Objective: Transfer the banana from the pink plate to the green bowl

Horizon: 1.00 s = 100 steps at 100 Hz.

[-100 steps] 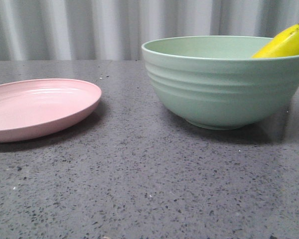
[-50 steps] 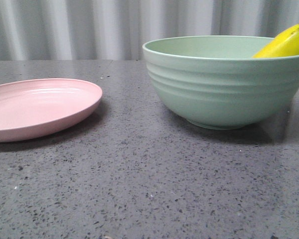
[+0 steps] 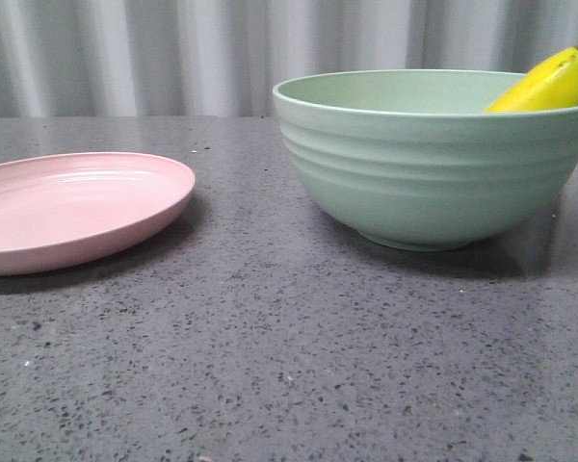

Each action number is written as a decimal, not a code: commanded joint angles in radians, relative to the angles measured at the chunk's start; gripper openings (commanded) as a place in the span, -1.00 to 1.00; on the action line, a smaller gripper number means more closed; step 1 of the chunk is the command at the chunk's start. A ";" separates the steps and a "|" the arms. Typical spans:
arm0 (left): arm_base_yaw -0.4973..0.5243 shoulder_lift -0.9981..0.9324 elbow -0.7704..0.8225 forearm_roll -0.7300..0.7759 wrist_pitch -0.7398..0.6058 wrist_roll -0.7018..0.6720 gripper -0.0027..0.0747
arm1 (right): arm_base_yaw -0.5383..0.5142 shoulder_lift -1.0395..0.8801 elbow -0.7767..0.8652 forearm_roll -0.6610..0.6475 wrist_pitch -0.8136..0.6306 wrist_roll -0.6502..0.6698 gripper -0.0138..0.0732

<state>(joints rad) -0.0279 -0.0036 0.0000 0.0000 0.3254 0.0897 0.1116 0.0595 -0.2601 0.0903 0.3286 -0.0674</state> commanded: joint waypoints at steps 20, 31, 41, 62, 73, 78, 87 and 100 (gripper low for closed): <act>0.000 -0.029 0.010 0.000 -0.053 0.001 -0.98 | -0.273 -0.070 0.135 -0.009 -0.142 -0.011 -0.83; 0.000 -0.029 0.010 0.000 -0.053 0.001 -0.98 | -0.292 -0.093 0.221 -0.009 -0.145 -0.011 -0.83; 0.000 -0.029 0.010 0.000 -0.053 0.001 -0.98 | -0.292 -0.093 0.288 -0.009 -0.144 -0.011 -0.83; 0.000 -0.029 0.010 0.000 -0.055 0.001 -0.98 | -0.292 -0.093 0.290 -0.040 -0.027 -0.011 -0.83; 0.000 -0.029 0.010 0.000 -0.055 0.001 -0.98 | -0.292 -0.093 0.290 -0.040 -0.025 -0.011 -0.83; 0.000 -0.029 0.010 0.000 -0.055 0.001 -0.98 | -0.292 -0.093 0.290 -0.040 -0.023 -0.011 -0.83; 0.000 -0.029 0.010 0.000 -0.055 0.001 -0.98 | -0.292 -0.093 0.290 -0.040 -0.023 -0.011 -0.83; 0.000 -0.029 0.010 0.000 -0.055 0.001 -0.98 | -0.292 -0.093 0.290 -0.040 -0.023 -0.011 -0.83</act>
<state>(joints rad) -0.0279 -0.0036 0.0000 0.0000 0.3254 0.0897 -0.1765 -0.0107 0.0101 0.0663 0.3268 -0.0674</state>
